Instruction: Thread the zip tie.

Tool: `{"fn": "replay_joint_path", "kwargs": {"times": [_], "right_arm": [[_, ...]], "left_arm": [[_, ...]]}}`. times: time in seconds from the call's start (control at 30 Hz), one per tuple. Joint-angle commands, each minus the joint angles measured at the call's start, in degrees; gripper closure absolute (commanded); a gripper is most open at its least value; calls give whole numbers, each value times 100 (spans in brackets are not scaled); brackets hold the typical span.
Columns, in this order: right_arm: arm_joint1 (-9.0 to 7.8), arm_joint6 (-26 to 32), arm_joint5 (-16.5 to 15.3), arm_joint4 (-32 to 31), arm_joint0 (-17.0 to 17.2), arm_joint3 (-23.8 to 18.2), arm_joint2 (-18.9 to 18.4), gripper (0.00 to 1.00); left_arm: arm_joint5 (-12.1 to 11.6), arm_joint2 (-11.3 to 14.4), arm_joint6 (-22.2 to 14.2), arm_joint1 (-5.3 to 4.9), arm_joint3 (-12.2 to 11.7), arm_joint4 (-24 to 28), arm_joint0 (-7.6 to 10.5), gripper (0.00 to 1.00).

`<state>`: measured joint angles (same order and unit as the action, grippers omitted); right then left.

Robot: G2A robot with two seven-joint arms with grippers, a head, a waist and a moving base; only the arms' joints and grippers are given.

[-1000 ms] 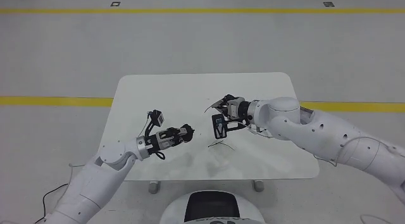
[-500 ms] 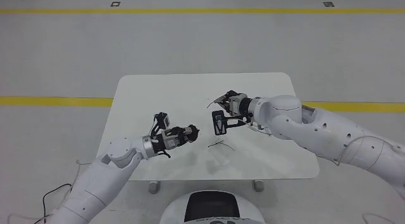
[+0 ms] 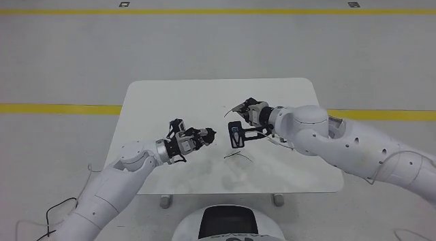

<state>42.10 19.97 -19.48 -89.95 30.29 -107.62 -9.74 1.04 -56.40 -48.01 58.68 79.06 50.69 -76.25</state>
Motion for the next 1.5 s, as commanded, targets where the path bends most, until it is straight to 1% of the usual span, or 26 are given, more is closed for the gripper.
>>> {"fn": "replay_joint_path", "kwargs": {"times": [0.0, 0.13, 0.2, 0.4, 0.43, 0.53, 0.7, 0.8, 0.93, 1.0, 1.03, 1.23, 1.3, 1.37, 1.47], "right_arm": [[-13, 77, 0, 0, 24, -45, 0, 100], [-17, 219, 0, 0, 68, -138, 0, 100], [-14, 245, 0, 0, 64, -154, 0, 100], [-14, 245, 0, 0, 64, -154, 0, 100], [-14, 245, 0, 0, 64, -154, 0, 100], [0, 267, 0, 0, 85, -171, 0, 100], [23, 448, 0, 0, 82, -301, 0, 100], [26, 552, 0, 0, 95, -390, 0, 100], [25, 632, 0, 0, 132, -474, 0, 100], [27, 624, 0, 0, 149, -494, 0, 100], [27, 643, 0, 0, 151, -493, 0, 100], [27, 643, 0, 0, 151, -493, 0, 100], [27, 643, 0, 0, 151, -493, 0, 100], [36, 592, 0, 0, 189, -461, -17, 100], [43, 734, 0, 0, 163, -468, 0, 100]], "left_arm": [[30, 11, -28, 11, -31, 34, 44, 100], [118, 58, -49, 32, -71, 28, 134, 100], [50, 70, -7, 30, -53, -176, 189, 100], [50, 70, -7, 30, -53, -176, 189, 100], [68, 84, 71, 35, -35, -185, 181, 100], [197, 97, 136, 52, -8, -101, 227, 100], [589, 108, 134, 83, -103, 203, 340, 100], [768, 115, 72, 100, -171, 374, 408, 100], [989, 123, 28, 116, -266, 471, 526, 100], [983, 126, 41, 122, -288, 447, 570, 100], [853, 129, 48, 121, -268, 318, 592, 100], [853, 129, 48, 121, -268, 318, 592, 100], [931, 139, 172, 127, -239, 334, 579, 100], [1017, 95, 113, 122, -253, 423, 592, 100], [1158, 46, -40, 104, -292, 453, 623, 100]]}}
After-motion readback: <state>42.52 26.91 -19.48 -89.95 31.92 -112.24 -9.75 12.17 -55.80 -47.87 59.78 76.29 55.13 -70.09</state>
